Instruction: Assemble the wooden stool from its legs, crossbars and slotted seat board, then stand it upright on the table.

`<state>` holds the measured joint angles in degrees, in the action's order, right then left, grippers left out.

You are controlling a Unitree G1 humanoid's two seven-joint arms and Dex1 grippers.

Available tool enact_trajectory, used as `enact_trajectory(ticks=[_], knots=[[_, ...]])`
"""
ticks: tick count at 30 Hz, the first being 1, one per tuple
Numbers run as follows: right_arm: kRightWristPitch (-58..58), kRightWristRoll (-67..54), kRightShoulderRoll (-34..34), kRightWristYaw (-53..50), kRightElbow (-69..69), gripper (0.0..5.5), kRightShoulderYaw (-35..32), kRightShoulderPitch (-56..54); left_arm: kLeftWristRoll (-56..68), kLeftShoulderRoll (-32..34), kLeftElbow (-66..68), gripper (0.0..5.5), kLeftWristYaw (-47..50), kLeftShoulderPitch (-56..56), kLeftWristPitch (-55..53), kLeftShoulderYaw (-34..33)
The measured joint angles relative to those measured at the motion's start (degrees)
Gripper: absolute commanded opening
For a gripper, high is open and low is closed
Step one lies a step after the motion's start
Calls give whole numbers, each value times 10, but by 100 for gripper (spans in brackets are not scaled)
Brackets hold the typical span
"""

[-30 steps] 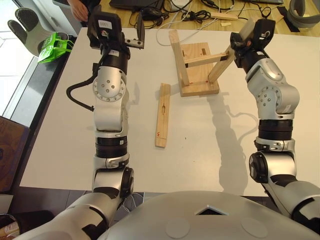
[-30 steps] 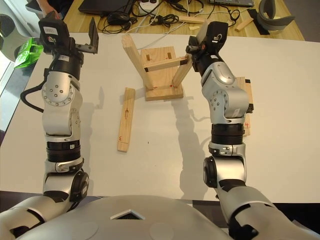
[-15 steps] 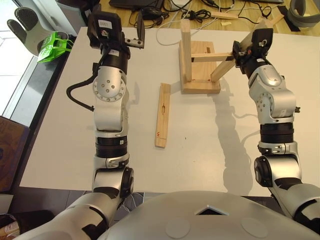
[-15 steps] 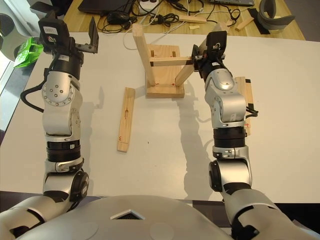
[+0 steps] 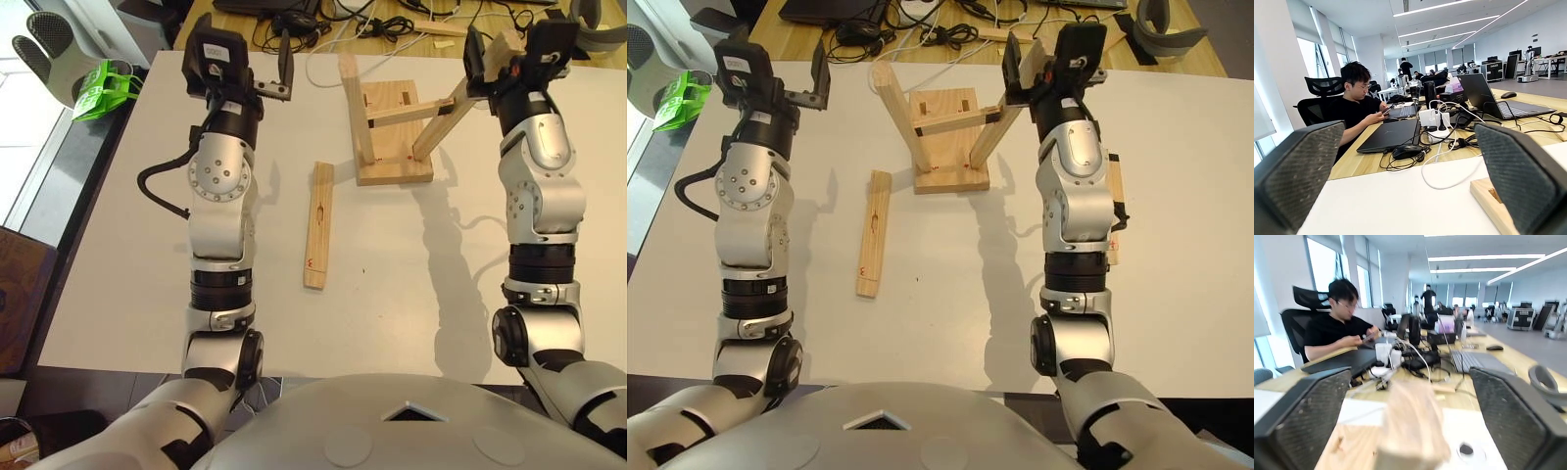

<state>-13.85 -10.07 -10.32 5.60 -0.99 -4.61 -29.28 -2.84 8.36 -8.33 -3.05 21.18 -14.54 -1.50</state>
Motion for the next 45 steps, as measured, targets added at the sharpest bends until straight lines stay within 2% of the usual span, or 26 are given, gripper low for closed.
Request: enact_trajectory(ticks=[3,7,12,15,18,27,29,31,35,37,41,45], knots=[[19,22,-19,17,29,445,12,-2,1,-4,-5,485,0,-7,-4,5],[24,46,-38,56,57,397,49,-24,1,-5,-7,485,0,-8,-7,6],[-131,-76,12,106,90,296,57,-77,1,-6,-8,485,0,-7,-8,7],[-262,-106,29,84,68,237,52,-93,1,-9,-9,485,0,-6,-8,7],[-367,-108,43,37,15,184,43,-62,1,-12,-12,485,0,-5,-8,8],[-368,-108,94,-25,-44,28,-12,-72,1,-16,-17,485,0,-4,-15,9],[-365,-102,90,-25,-48,4,-12,-73,1,-16,-17,485,0,-3,-16,9],[-369,-104,85,-25,-50,4,-14,-72,1,-16,-17,485,0,-2,-16,9],[-437,-137,38,23,-9,4,-21,-57,1,-16,-17,485,-1,-2,-17,9],[-440,-136,-15,62,19,4,5,-39,2,-16,-17,485,-4,-1,-17,9],[-407,-110,-138,165,72,4,78,-6,7,-17,-16,485,-16,-1,-19,15],[-355,-111,-225,281,109,4,106,25,7,-16,-17,485,-18,-1,-20,17]])
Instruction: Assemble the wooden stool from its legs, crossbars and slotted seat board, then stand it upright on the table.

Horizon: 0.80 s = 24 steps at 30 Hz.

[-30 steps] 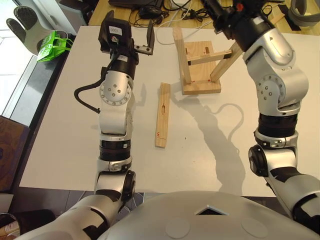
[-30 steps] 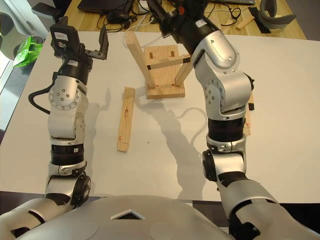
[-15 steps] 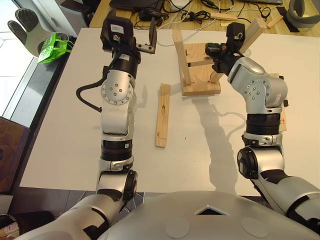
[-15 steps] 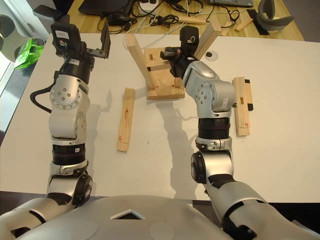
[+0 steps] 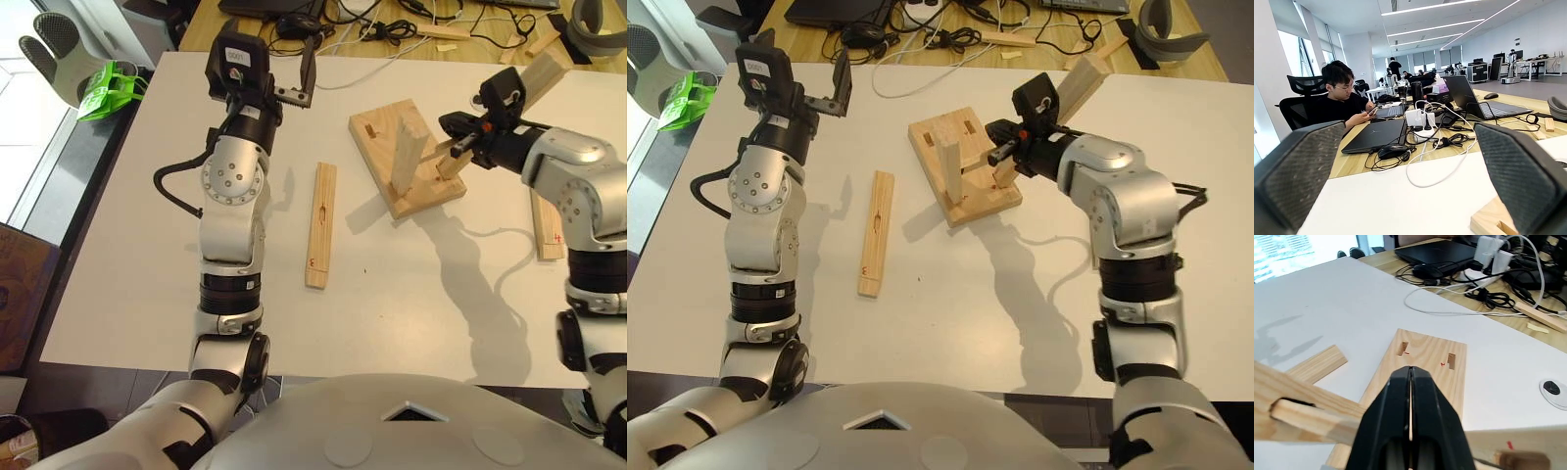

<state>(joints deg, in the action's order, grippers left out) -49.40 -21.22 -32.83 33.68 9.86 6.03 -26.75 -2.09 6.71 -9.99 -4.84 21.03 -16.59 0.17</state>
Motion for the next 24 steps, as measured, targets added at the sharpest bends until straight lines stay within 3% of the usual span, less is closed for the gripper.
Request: enact_trajectory(ticks=[4,10,15,19,24], knots=[[118,14,-47,80,17,4,9,52,0,-1,-1,485,0,-1,0,1],[229,20,-13,71,10,4,-14,105,0,-2,-1,485,1,-4,-1,4],[272,25,29,4,-7,93,-73,103,0,-6,-6,485,4,-4,-1,7],[265,9,42,-15,4,152,-98,91,-1,-13,-10,485,11,-12,-1,12],[84,-229,45,-20,80,242,-218,97,-4,-19,-14,485,18,-16,-1,13]])
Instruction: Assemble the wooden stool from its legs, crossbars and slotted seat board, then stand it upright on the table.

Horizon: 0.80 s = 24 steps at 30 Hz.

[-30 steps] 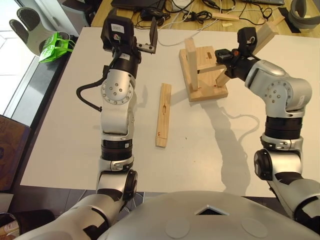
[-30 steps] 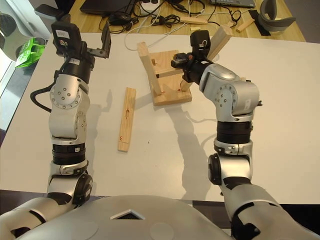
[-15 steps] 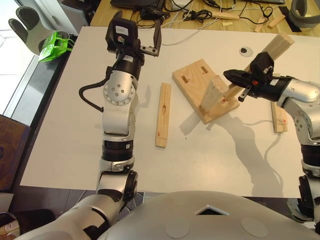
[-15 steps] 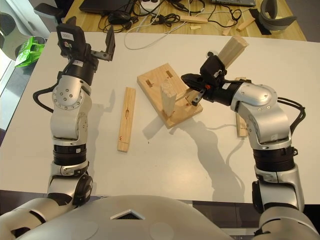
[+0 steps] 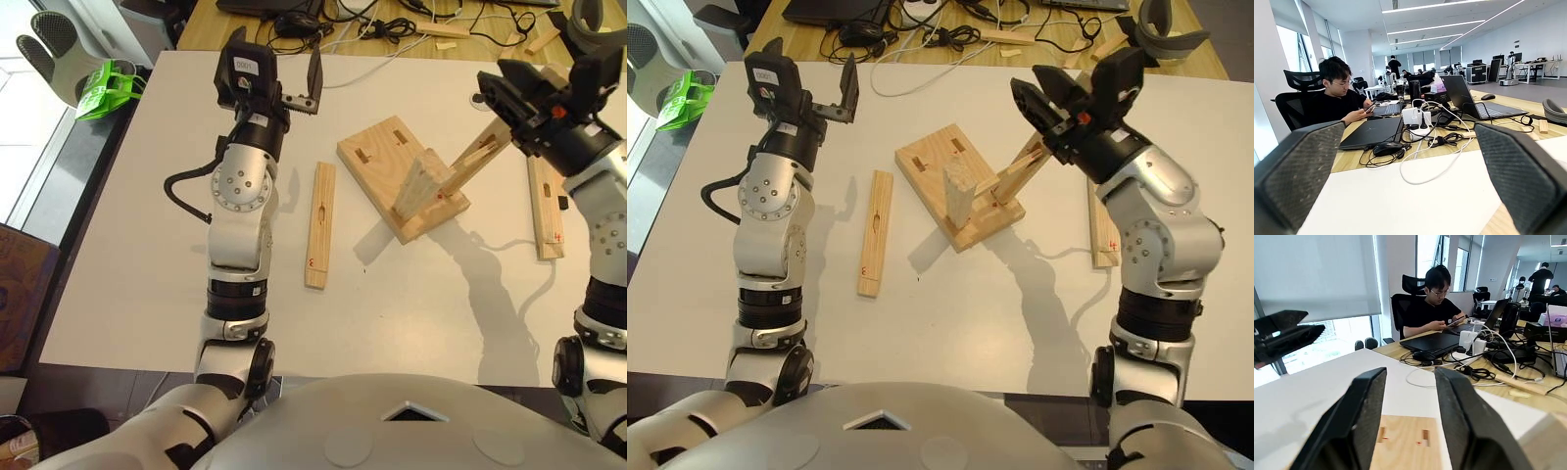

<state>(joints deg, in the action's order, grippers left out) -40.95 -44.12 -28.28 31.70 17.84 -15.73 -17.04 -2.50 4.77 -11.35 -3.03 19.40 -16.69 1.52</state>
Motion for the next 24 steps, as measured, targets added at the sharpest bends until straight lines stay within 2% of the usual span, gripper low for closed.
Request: enact_trajectory(ticks=[1,4,5,8,12,16,19,24], knots=[[-31,-47,-5,0,5,266,-20,7,-1,-1,0,485,1,0,0,0],[-158,-237,-65,4,32,266,-107,62,-1,-6,-2,485,5,-5,0,1],[-177,-252,-81,6,45,266,-117,87,-2,-7,-4,485,6,-5,0,1],[-200,-264,-96,5,86,266,-115,167,0,-12,-21,485,7,-1,-1,1],[-201,-283,-80,-35,112,266,-107,224,20,-10,-84,485,-4,41,3,-9],[-188,-361,-49,-137,112,266,-120,241,32,39,-158,485,-84,39,16,20],[-149,-412,-14,-253,94,266,-121,231,33,89,-184,485,-147,-14,19,53],[-129,-447,0,-343,95,266,-66,214,45,82,-188,485,-143,-29,-19,49]])
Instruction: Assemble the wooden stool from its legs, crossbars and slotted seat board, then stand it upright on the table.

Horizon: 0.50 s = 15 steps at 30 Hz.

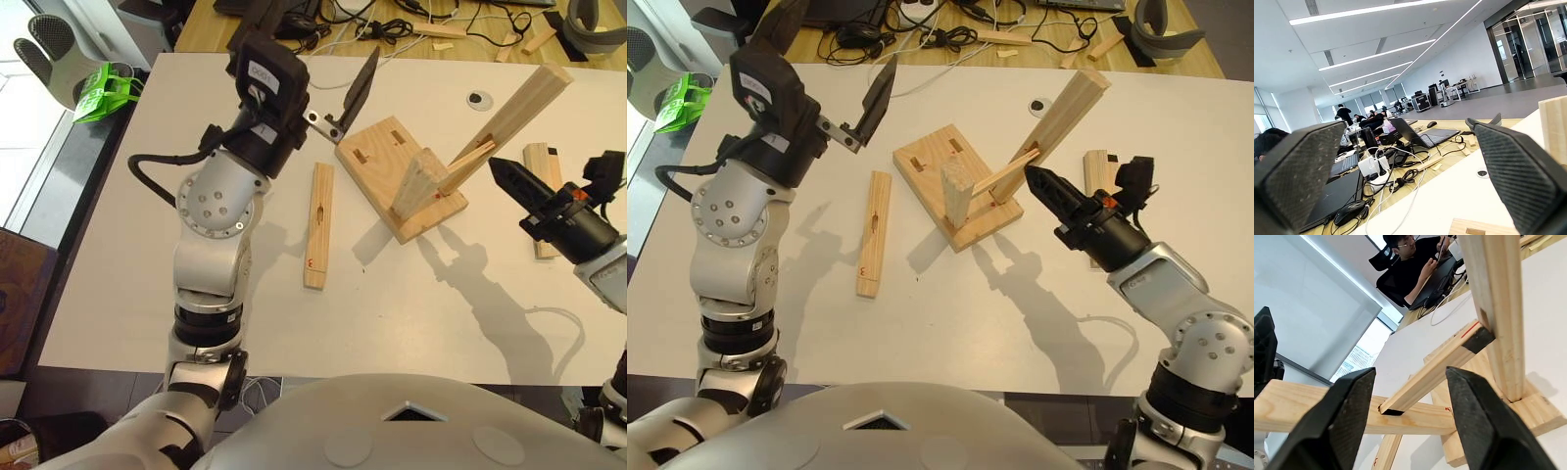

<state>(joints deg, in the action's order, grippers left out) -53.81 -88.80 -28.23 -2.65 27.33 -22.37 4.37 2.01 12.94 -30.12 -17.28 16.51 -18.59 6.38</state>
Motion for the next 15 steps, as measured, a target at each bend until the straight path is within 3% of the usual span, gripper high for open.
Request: enact_trajectory(ticks=[6,11,15], knots=[[23,-9,9,-85,-19,266,33,0,76,-21,-15,485,4,39,-49,-42],[54,-1,33,-121,-30,266,49,-3,246,-38,-51,485,-19,44,-172,-79],[76,26,58,-129,-45,266,76,-33,329,4,-59,485,-74,-22,-242,-72]])
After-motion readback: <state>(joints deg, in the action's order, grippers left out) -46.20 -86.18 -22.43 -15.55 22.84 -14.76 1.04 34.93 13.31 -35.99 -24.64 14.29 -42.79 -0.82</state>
